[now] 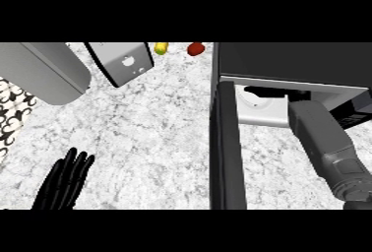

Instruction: Pick up the milk, place it into the microwave and close the microwave

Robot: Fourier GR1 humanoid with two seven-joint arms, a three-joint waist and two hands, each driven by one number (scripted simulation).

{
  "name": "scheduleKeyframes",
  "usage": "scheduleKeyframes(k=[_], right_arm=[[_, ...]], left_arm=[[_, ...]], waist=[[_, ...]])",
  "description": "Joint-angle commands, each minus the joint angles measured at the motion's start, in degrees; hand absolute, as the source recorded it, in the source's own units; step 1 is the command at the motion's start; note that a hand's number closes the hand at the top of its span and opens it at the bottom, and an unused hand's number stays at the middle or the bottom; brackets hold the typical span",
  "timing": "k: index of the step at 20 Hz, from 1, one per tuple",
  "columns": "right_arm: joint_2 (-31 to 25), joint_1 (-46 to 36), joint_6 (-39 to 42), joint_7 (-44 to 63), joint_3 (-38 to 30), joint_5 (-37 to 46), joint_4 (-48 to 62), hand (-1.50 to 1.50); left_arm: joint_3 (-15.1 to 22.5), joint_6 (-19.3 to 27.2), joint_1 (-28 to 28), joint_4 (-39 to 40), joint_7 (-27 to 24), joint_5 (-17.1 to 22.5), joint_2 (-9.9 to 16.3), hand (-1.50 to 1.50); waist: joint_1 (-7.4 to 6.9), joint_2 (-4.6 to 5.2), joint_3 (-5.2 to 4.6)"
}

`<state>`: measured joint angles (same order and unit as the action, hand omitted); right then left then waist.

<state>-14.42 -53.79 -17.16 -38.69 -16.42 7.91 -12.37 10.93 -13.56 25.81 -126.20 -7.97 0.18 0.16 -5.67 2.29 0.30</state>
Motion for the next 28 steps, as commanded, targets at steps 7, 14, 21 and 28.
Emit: scheduleKeyframes(k=[7, 14, 21, 28], right_arm=[[2.2, 5.44, 8.88, -10.75, -2.37, -2.3, 2.86, -1.5], [5.02, 9.35, 12.9, -15.36, -3.05, -3.36, 3.4, -1.5], [4.72, 15.45, 17.5, -16.95, -1.54, -3.63, -0.77, -1.5], [4.26, 25.43, 22.51, -15.36, 1.75, -3.88, -12.09, -1.5]], left_arm=[[3.91, 1.15, -3.79, 7.0, -0.52, -3.09, -0.16, -1.5], [5.6, -2.09, -7.08, 9.31, 1.44, -2.9, 1.3, -1.5], [7.8, -6.16, -11.38, 14.43, 1.77, -3.85, 3.61, 1.5], [14.64, 0.46, -14.16, 21.89, 1.83, -10.72, -0.09, 1.5]], waist=[[2.95, -0.89, -0.1], [3.93, -1.43, -0.17], [5.75, -2.29, -0.3], [7.93, -3.1, -0.45]])
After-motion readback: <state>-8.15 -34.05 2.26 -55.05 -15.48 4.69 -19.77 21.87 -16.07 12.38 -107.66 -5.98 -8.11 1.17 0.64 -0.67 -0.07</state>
